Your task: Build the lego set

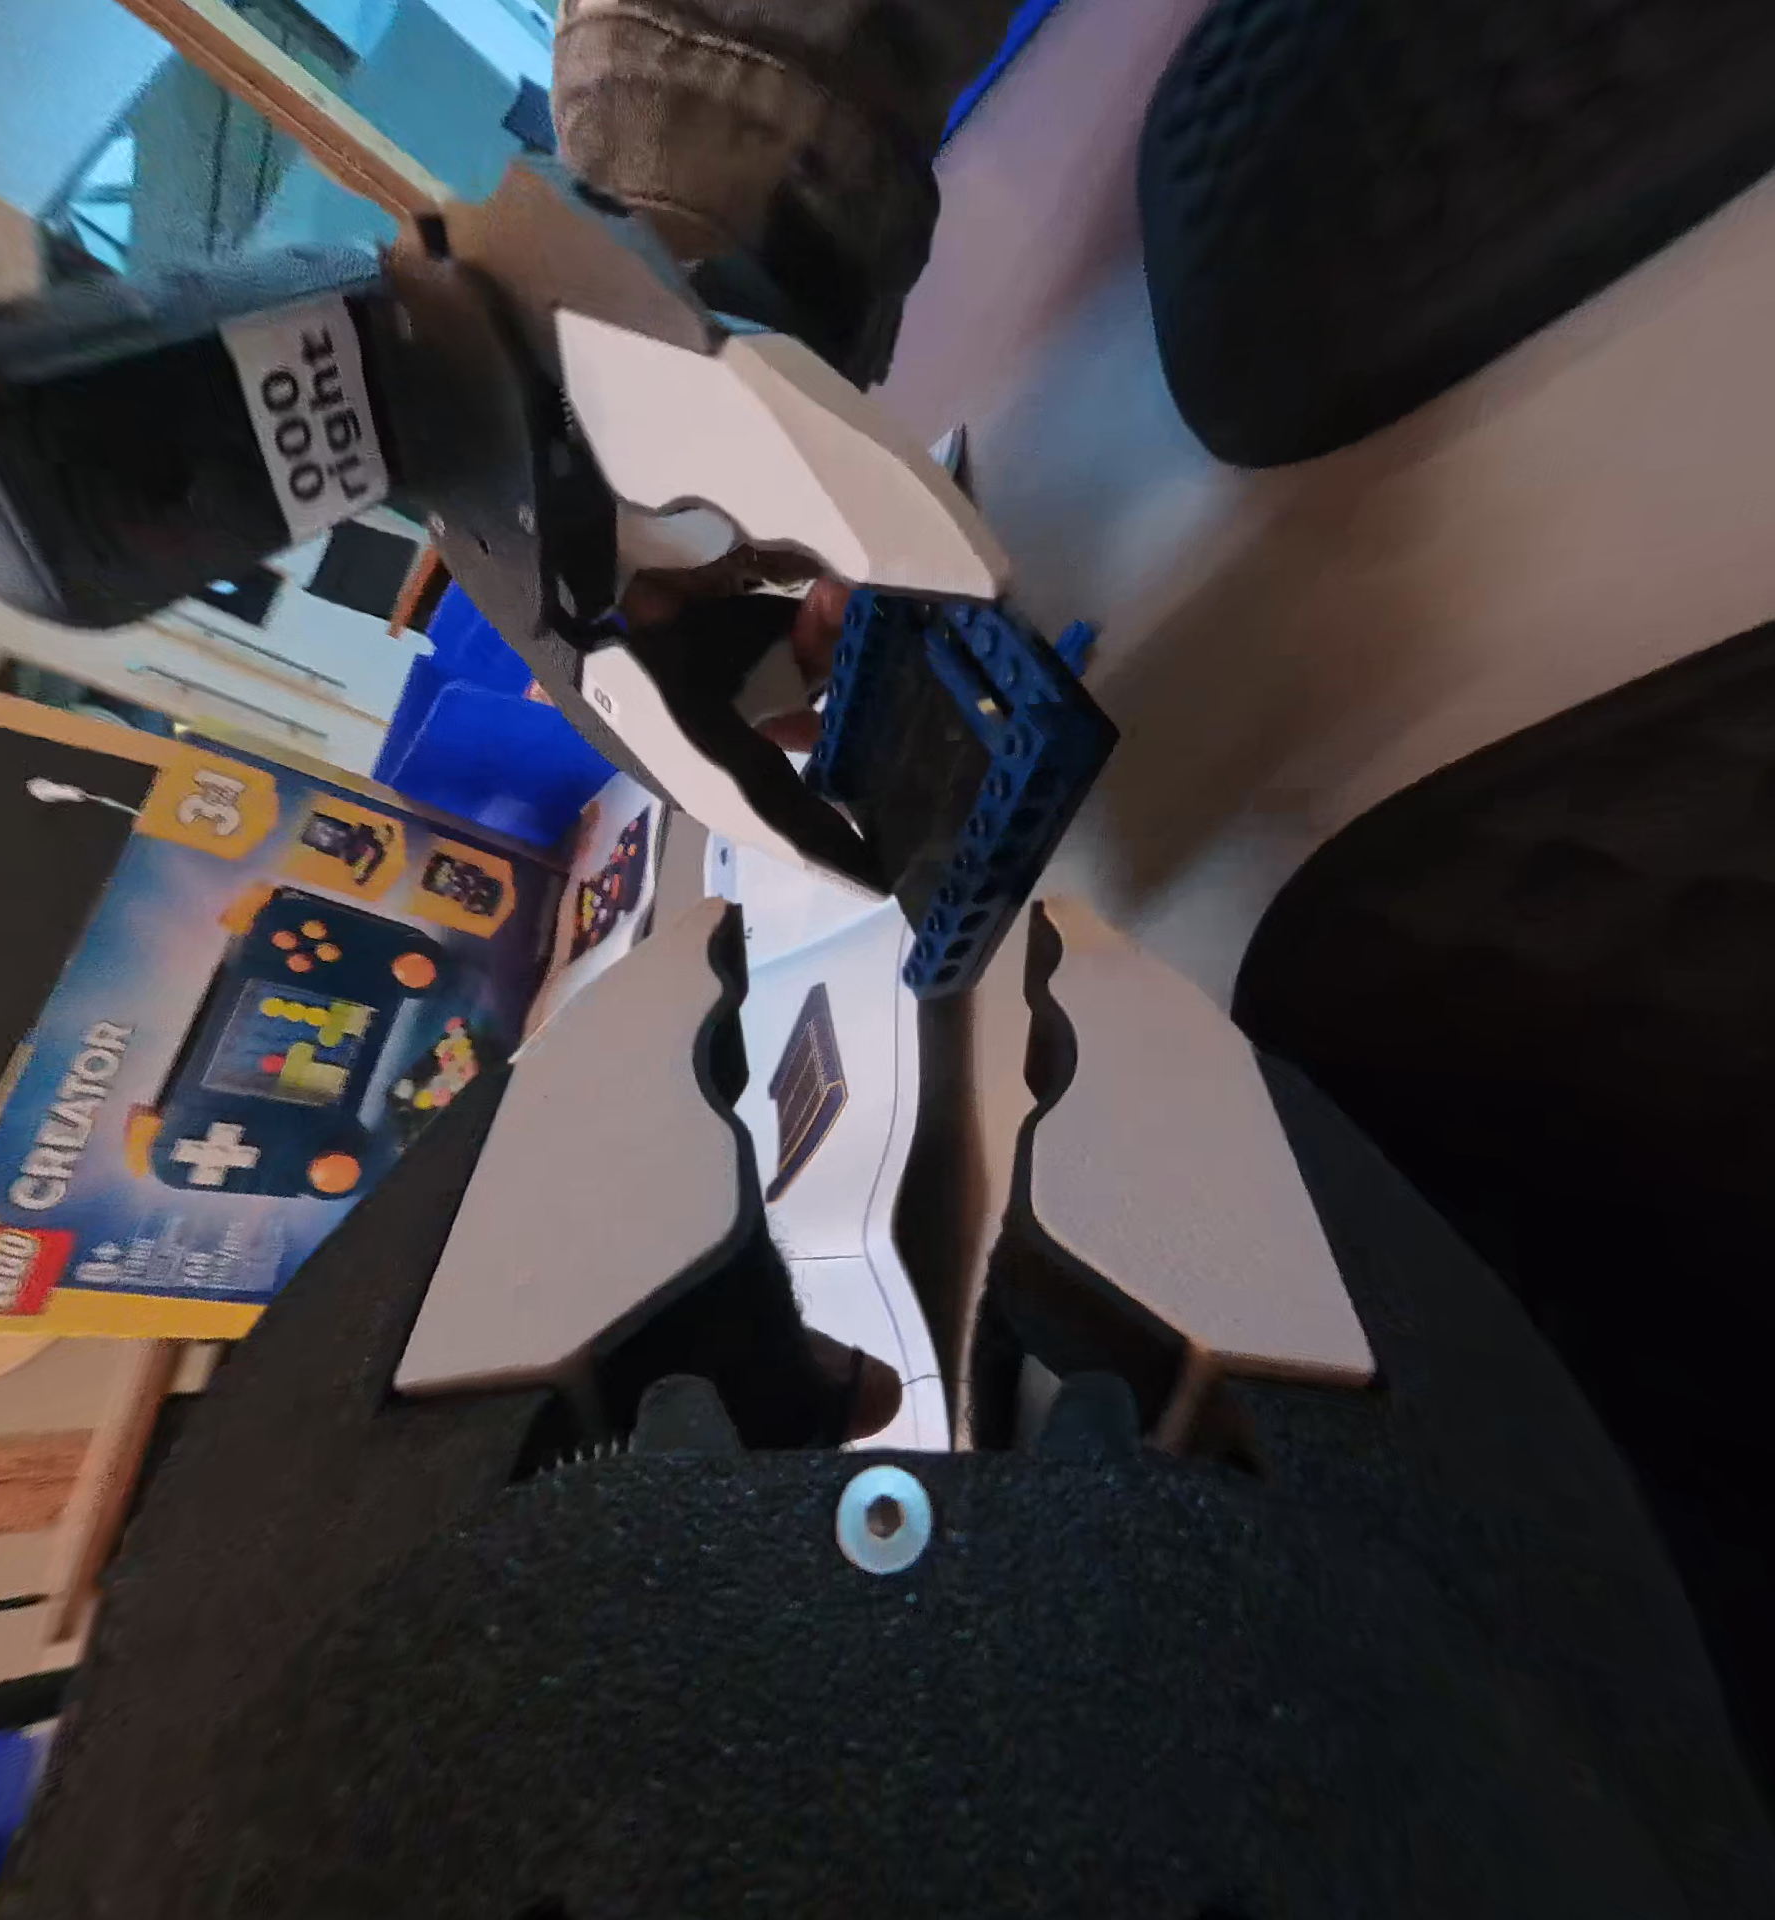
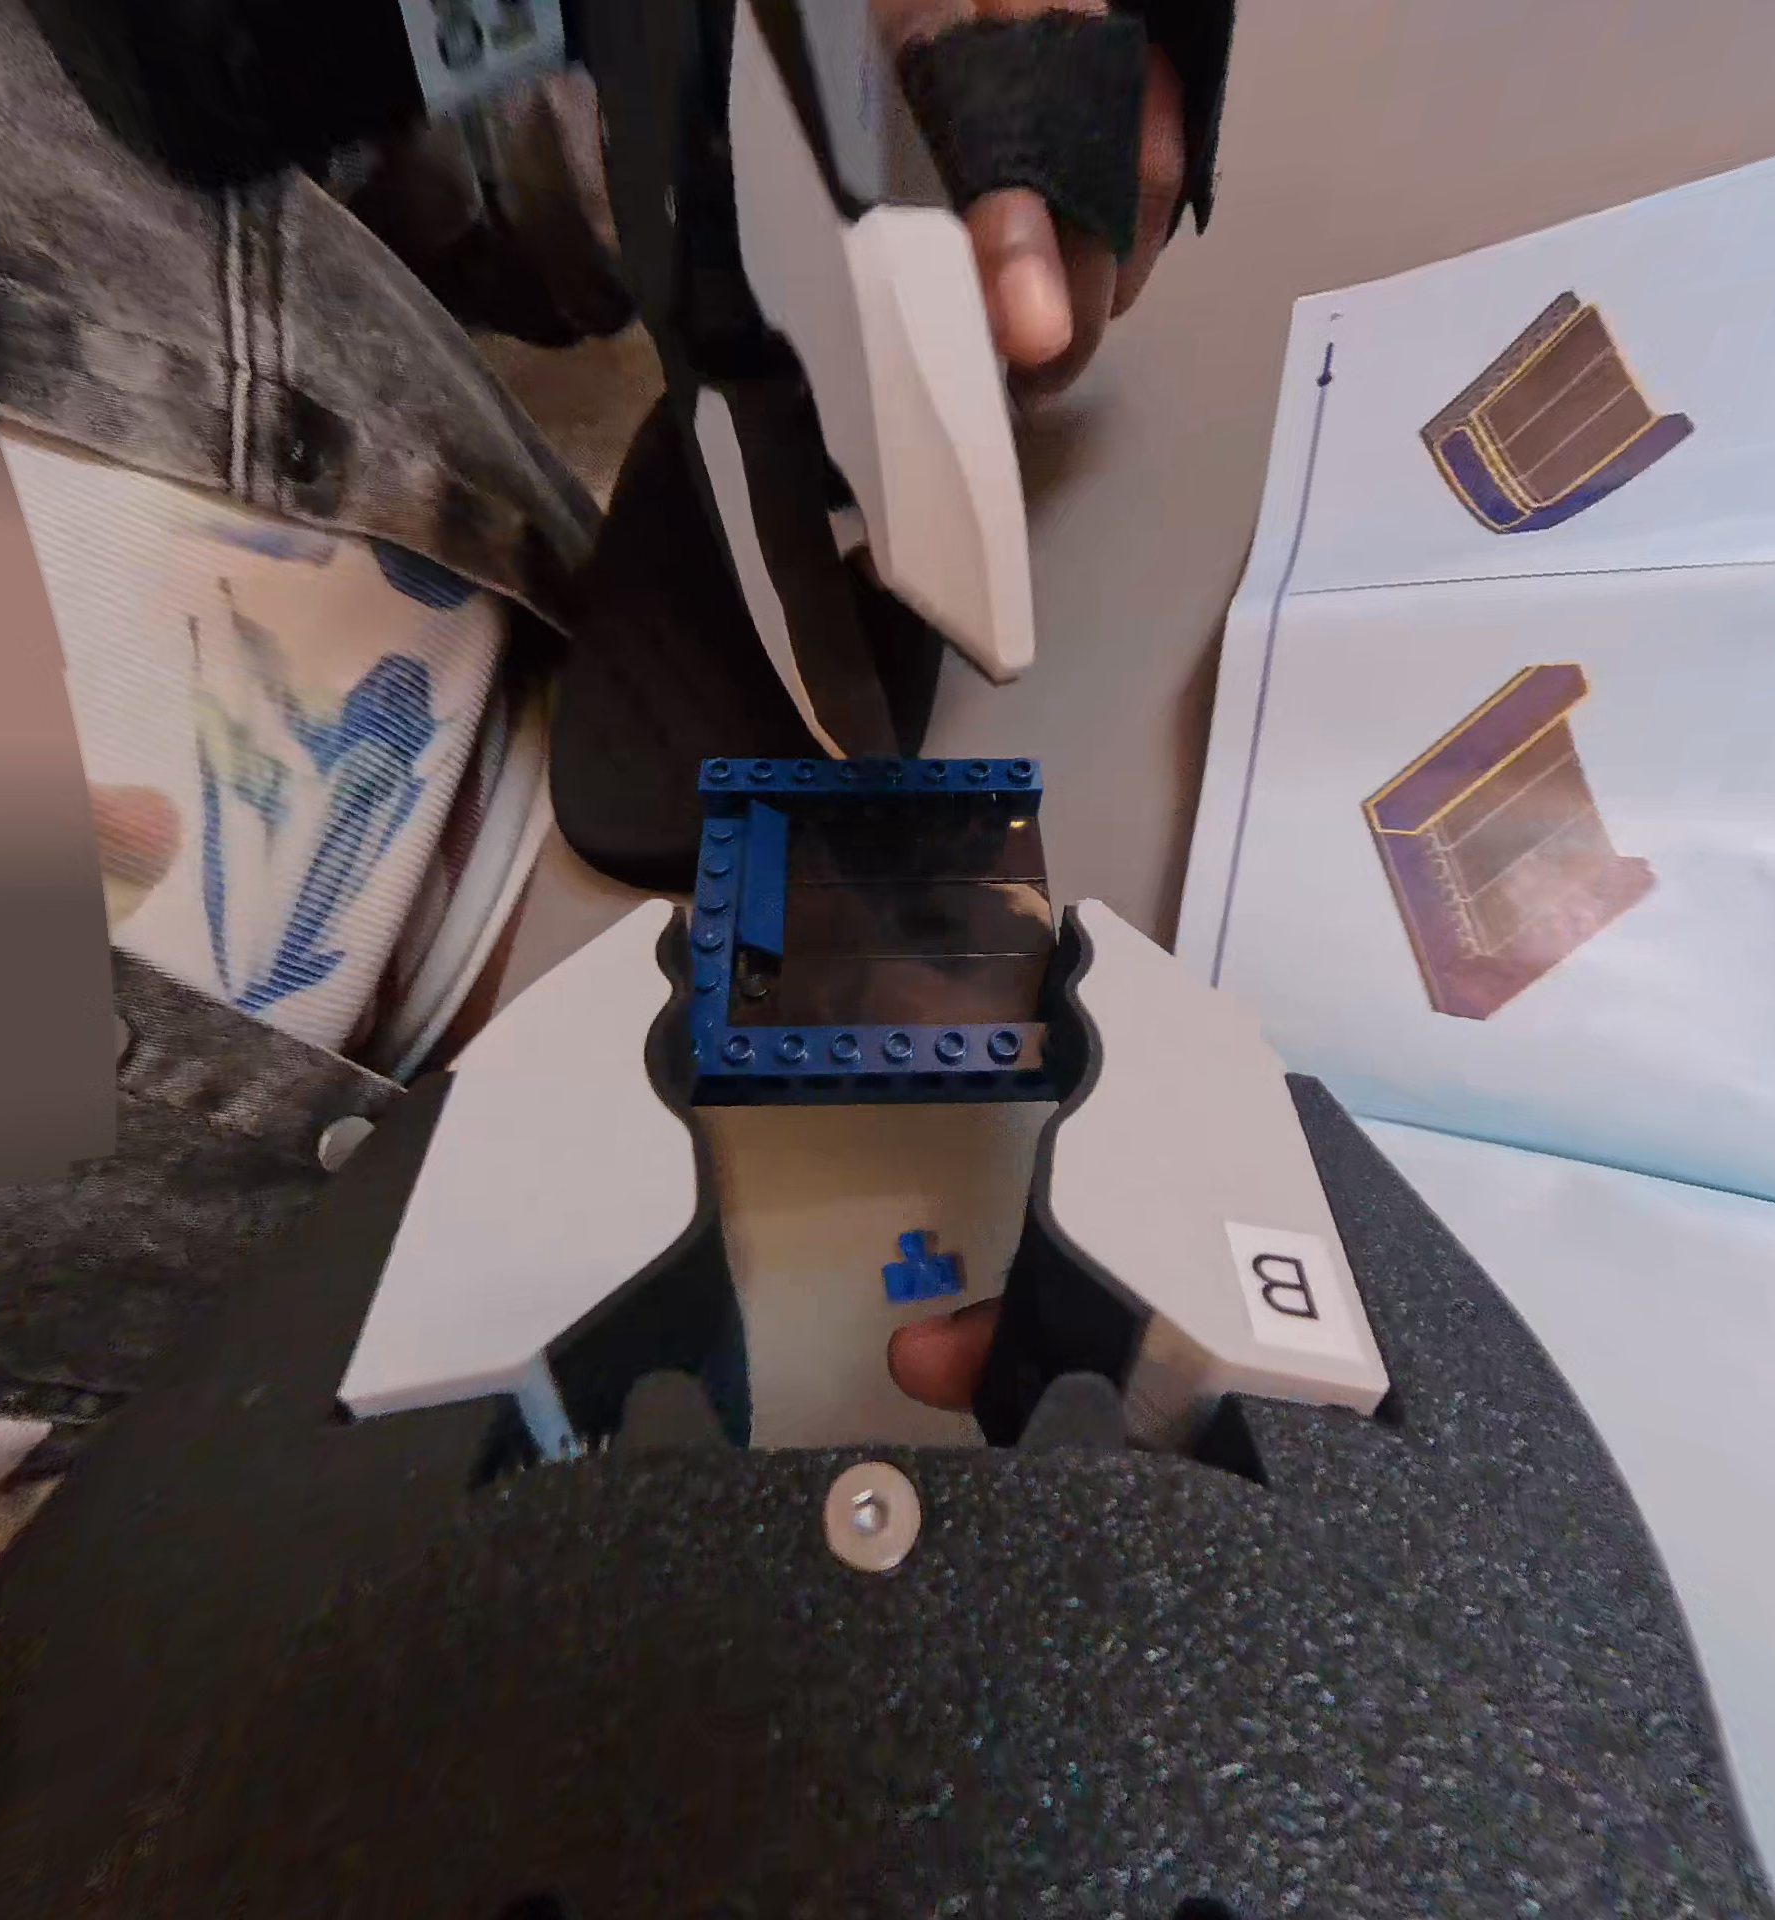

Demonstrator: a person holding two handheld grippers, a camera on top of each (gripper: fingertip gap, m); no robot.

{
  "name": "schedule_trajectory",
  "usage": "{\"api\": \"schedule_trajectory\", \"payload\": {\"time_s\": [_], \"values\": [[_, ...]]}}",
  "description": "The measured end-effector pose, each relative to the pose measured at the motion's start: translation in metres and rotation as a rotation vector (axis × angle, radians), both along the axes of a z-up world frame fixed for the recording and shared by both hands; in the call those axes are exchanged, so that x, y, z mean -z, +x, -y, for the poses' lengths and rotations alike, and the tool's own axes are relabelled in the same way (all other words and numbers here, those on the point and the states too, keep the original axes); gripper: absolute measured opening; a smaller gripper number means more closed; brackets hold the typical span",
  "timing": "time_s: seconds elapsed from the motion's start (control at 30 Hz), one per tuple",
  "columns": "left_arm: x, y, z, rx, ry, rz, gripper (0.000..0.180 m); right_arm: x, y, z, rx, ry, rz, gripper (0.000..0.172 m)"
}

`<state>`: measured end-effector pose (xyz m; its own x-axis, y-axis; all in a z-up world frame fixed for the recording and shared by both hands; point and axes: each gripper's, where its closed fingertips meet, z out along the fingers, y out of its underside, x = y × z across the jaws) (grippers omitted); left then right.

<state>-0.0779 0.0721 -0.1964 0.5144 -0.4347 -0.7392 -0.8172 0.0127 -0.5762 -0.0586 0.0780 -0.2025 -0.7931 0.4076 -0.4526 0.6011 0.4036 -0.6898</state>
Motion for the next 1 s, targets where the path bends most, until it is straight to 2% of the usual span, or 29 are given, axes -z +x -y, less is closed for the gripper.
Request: {"api": "schedule_trajectory", "payload": {"time_s": [0.07,0.1,0.13,0.2,0.3,0.4,0.47,0.53,0.6,0.67,0.77,0.87,1.0], "values": [[0.010,0.002,-0.003,-0.010,-0.005,-0.081,0.054,-0.001,-0.001,0.002,0.018,-0.053,0.003,0.067],[0.018,0.007,-0.004,0.008,-0.030,-0.089,0.049,0.005,-0.001,0.001,0.023,-0.039,0.003,0.067],[0.024,0.012,-0.004,0.027,-0.055,-0.098,0.033,0.014,0.000,-0.001,0.019,0.000,-0.002,0.067],[0.027,0.011,-0.005,0.019,-0.080,-0.142,0.020,0.030,0.004,-0.004,0.014,0.072,-0.024,0.067],[0.026,0.007,-0.010,0.003,-0.031,-0.231,0.019,0.031,0.000,-0.008,0.043,0.083,-0.099,0.066],[0.019,0.003,-0.014,-0.021,0.076,-0.359,0.018,0.021,-0.003,-0.011,0.053,0.063,-0.164,0.066],[0.014,0.002,-0.016,-0.034,0.138,-0.429,0.030,0.013,-0.002,-0.008,0.032,0.038,-0.188,0.066],[0.007,0.001,-0.017,-0.045,0.181,-0.425,0.039,0.007,-0.003,-0.007,0.024,0.040,-0.207,0.066],[0.005,0.003,-0.017,-0.034,0.196,-0.418,0.036,0.001,-0.004,-0.006,0.021,0.035,-0.227,0.066],[-0.002,0.003,-0.018,-0.041,0.248,-0.459,0.018,-0.005,-0.004,-0.001,0.011,0.022,-0.252,0.066],[-0.011,0.001,-0.017,-0.061,0.311,-0.525,0.016,-0.011,-0.006,0.002,0.018,0.056,-0.338,0.066],[-0.032,-0.009,-0.015,-0.128,0.415,-0.611,0.016,-0.033,-0.016,0.001,0.109,0.066,-0.500,0.066],[-0.058,-0.029,-0.013,-0.271,0.483,-0.808,0.016,-0.077,-0.019,-0.011,0.363,0.084,-0.673,0.063]]}}
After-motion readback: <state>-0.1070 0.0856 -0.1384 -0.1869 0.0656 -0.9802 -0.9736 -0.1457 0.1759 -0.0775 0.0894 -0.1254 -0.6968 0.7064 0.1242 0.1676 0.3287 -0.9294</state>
